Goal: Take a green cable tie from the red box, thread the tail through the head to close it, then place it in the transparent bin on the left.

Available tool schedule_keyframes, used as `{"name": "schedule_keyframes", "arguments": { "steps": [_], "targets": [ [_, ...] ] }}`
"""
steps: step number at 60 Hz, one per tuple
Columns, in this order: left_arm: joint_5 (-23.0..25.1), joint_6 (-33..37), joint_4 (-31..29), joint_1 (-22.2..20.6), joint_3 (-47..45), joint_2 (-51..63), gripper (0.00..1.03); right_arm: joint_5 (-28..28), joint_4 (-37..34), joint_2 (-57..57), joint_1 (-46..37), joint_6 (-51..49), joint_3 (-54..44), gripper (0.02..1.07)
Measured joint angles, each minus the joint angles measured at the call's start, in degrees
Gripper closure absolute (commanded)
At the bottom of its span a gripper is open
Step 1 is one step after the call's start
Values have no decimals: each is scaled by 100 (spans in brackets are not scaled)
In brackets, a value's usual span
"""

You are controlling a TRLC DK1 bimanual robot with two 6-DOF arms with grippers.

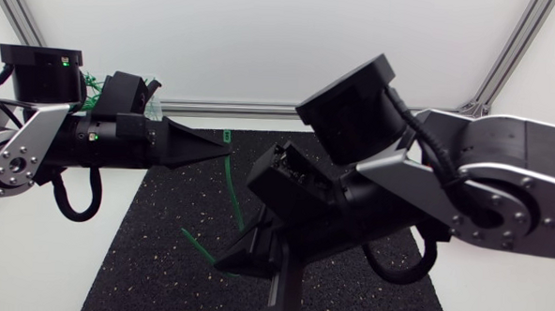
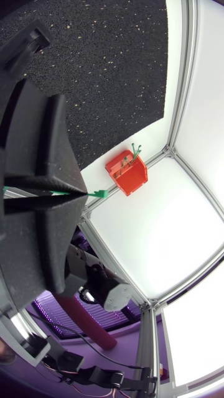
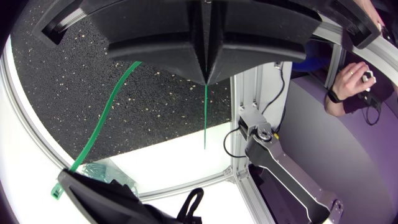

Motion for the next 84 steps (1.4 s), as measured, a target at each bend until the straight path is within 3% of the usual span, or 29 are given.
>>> {"name": "schedule_keyframes", "arguments": {
  "steps": [20, 31, 51, 66, 84],
  "targets": [
    [-546, -192, 369, -334, -461, -761, 100, -186, -310, -608, 2, 1611, 446, 102],
    [-901, -280, 407, -590, -621, -1126, 100, -627, -791, -601, -7, 2076, 713, 102],
    [-1298, -688, 1119, -739, -999, -1600, 100, -1130, -1113, -597, -42, 3399, 1200, 102],
    [-1351, -1023, 1248, -739, -1139, -1814, 100, -1281, -992, -625, -166, 4183, 1362, 102],
    [-1421, -1084, 1279, -837, -1163, -1897, 100, -1366, -105, -866, -352, 5274, 1034, 102]
  ]
}}
